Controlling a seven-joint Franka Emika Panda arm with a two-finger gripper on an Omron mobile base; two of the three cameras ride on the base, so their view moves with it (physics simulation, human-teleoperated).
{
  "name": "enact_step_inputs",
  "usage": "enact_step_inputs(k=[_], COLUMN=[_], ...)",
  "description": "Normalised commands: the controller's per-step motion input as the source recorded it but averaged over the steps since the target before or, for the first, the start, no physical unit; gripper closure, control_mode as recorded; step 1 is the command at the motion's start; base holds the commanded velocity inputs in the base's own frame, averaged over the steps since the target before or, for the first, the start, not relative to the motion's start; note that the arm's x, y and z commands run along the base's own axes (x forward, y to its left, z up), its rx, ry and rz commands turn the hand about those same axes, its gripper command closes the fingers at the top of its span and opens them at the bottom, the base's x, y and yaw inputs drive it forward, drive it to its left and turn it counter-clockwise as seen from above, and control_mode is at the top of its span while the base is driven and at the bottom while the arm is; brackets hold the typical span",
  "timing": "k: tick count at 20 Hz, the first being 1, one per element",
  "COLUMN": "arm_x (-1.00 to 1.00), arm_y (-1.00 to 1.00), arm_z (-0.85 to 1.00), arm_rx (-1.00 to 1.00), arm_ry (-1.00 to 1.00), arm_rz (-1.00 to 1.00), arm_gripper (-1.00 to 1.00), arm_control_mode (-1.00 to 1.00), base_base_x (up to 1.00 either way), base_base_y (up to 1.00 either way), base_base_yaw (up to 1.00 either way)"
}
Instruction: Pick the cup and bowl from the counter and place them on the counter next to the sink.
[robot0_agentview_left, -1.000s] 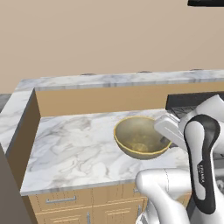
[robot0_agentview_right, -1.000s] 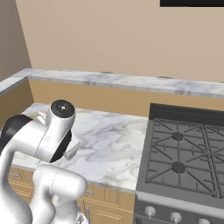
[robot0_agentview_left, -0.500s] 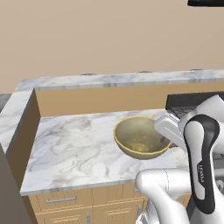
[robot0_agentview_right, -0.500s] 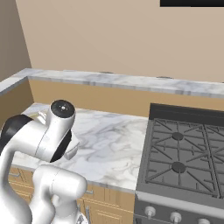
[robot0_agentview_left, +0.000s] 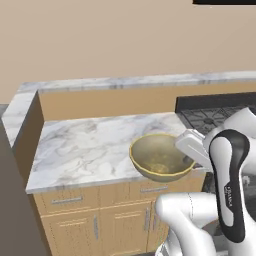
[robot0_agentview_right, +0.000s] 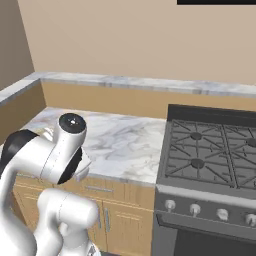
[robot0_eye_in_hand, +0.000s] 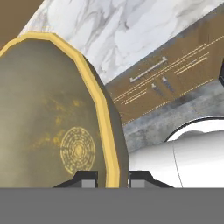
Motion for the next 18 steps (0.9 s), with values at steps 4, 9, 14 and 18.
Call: enact_step_inputs(k=[4, 9, 14, 18], arm_x=[0.00, 0.00, 0.00, 0.00], arm_y=[0.00, 0.00, 0.00, 0.00], arm_z=[0.00, 0.00, 0.00, 0.00], arm_rx=[0.00, 0.00, 0.00, 0.00], arm_ry=[0.00, 0.00, 0.00, 0.00], arm_rz=[0.00, 0.00, 0.00, 0.00], arm_gripper=[1.00, 1.00, 1.00, 1.00], arm_control_mode=[1.00, 1.00, 1.00, 1.00], base_base_x=[-0.64, -0.10, 0.00, 0.02], base_base_y=[-0.17, -0.21, -0.32, -0.36], base_base_yaw=[-0.29, -0.71, -0.85, -0.85])
